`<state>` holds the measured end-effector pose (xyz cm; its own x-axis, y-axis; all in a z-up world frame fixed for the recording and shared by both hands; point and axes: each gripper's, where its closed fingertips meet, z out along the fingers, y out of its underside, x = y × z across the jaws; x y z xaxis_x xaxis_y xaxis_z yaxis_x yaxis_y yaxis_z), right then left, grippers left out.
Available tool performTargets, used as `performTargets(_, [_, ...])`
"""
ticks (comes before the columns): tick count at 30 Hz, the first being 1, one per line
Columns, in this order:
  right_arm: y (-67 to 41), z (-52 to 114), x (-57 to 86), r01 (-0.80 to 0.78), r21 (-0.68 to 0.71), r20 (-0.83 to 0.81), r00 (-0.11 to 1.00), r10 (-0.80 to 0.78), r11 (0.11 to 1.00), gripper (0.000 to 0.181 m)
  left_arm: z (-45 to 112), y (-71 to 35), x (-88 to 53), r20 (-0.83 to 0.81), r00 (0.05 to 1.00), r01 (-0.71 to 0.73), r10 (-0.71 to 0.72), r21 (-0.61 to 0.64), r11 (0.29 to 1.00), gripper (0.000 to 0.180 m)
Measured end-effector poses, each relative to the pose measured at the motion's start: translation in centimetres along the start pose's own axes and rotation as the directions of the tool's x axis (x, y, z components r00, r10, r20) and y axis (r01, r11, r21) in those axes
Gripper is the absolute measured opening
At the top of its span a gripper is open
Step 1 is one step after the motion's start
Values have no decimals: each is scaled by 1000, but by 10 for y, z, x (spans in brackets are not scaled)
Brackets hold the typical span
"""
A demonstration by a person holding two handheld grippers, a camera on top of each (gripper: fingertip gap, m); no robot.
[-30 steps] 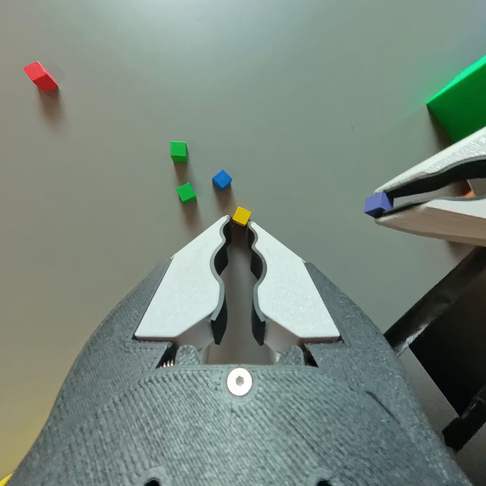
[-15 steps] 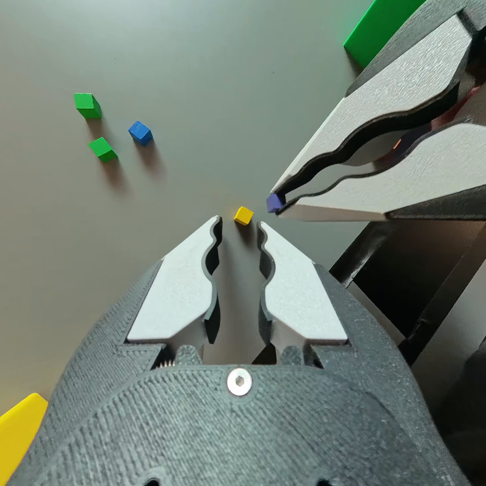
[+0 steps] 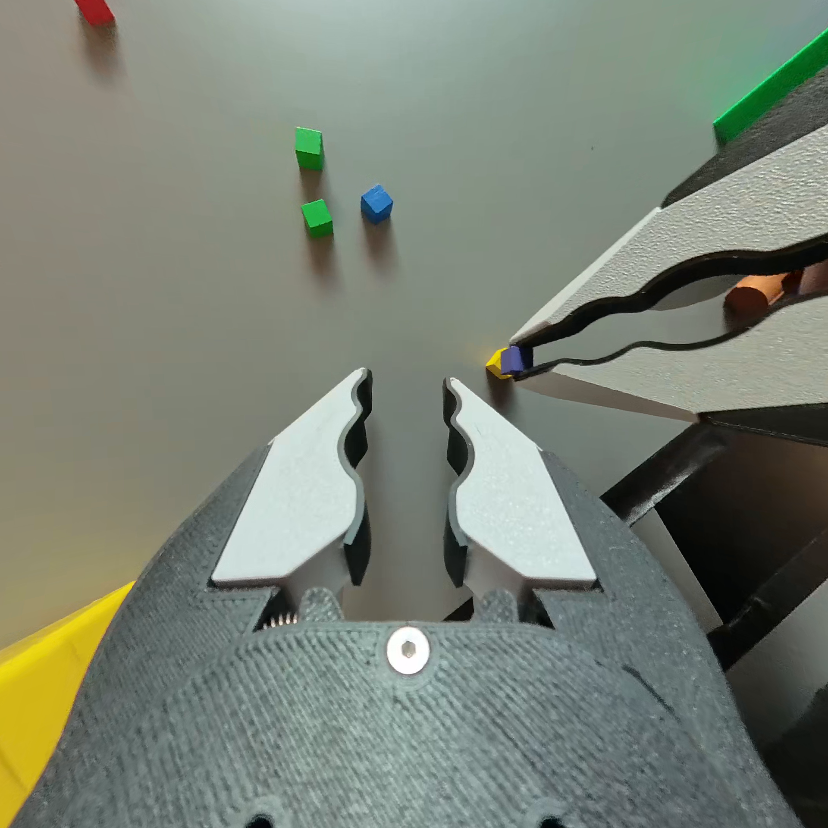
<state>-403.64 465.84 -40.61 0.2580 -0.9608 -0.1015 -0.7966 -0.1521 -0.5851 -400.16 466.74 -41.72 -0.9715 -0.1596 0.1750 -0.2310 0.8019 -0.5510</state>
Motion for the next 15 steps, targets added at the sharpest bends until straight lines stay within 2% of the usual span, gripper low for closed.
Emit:
performTargets(7, [6,2,2,-5,-11,11,1000,5,1000,11,5,-6,-15,44,997,56,-56,10,998,28])
performTargets(15, [-4,-9,-1,-27,48,70,997,24,998,27,10,-27,-32,68,993,95,-98,42,995,28])
